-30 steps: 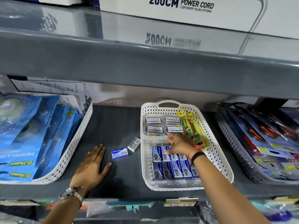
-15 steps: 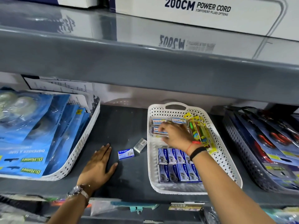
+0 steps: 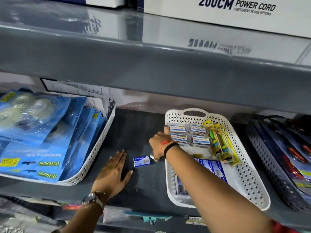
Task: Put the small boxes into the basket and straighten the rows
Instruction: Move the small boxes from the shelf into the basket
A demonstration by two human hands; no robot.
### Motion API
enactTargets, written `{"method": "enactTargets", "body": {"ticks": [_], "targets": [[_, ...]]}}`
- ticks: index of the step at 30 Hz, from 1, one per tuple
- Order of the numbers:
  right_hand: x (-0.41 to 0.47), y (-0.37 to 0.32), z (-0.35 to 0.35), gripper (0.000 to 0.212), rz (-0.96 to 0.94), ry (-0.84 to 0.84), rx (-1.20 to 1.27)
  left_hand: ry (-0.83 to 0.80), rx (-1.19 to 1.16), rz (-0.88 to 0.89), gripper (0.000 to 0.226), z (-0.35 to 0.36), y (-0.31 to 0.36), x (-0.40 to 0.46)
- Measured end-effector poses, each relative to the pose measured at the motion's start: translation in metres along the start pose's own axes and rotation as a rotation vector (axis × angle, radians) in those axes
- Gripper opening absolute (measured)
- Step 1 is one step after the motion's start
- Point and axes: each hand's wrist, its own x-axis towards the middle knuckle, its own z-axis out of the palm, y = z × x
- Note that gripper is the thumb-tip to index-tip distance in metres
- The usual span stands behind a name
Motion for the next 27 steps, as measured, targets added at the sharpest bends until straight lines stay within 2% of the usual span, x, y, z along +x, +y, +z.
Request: {"method": "enactTargets", "body": {"ticks": [4,5,7,9,12,15,18,23,24,27], "targets": [[-0.024,0.022,-0.018,0.067,-0.112,0.141,0.589,0.007,0.01,0.015,0.116,0.001,-0.002,0.001],[-0.034,0.03,-0.02,0.069,-0.155,0.188,0.745,0.006,0.008,0.018,0.116,0.001,-0.002,0.001],[-0.055,0.047,-0.016,0.066,-0.202,0.242,1.029,-0.008,-0.001,0.026,0.118,0.0,-0.001,0.001],[-0.075,0.058,-0.005,0.061,-0.198,0.217,1.276,-0.012,-0.019,0.024,0.119,-0.001,-0.001,0.001],[-0.095,0.069,0.016,0.059,-0.163,0.192,1.512,0.008,-0.03,0.024,0.121,-0.002,0.002,0.001],[-0.107,0.077,0.034,0.059,-0.118,0.226,1.572,0.013,-0.024,0.016,0.122,-0.003,0.004,-0.001],[-0.122,0.083,0.049,0.055,-0.017,0.29,1.528,0.019,-0.016,0.011,0.123,-0.004,0.005,-0.001],[-0.144,0.089,0.067,0.057,0.09,0.26,1.619,0.034,-0.012,0.011,0.122,-0.003,0.005,-0.001],[-0.146,0.09,0.069,0.06,0.114,0.234,1.564,0.032,-0.007,0.011,0.122,-0.003,0.004,-0.001],[-0.148,0.096,0.073,0.061,0.191,0.112,1.187,0.022,0.006,0.015,0.123,-0.002,0.003,-0.001]]}}
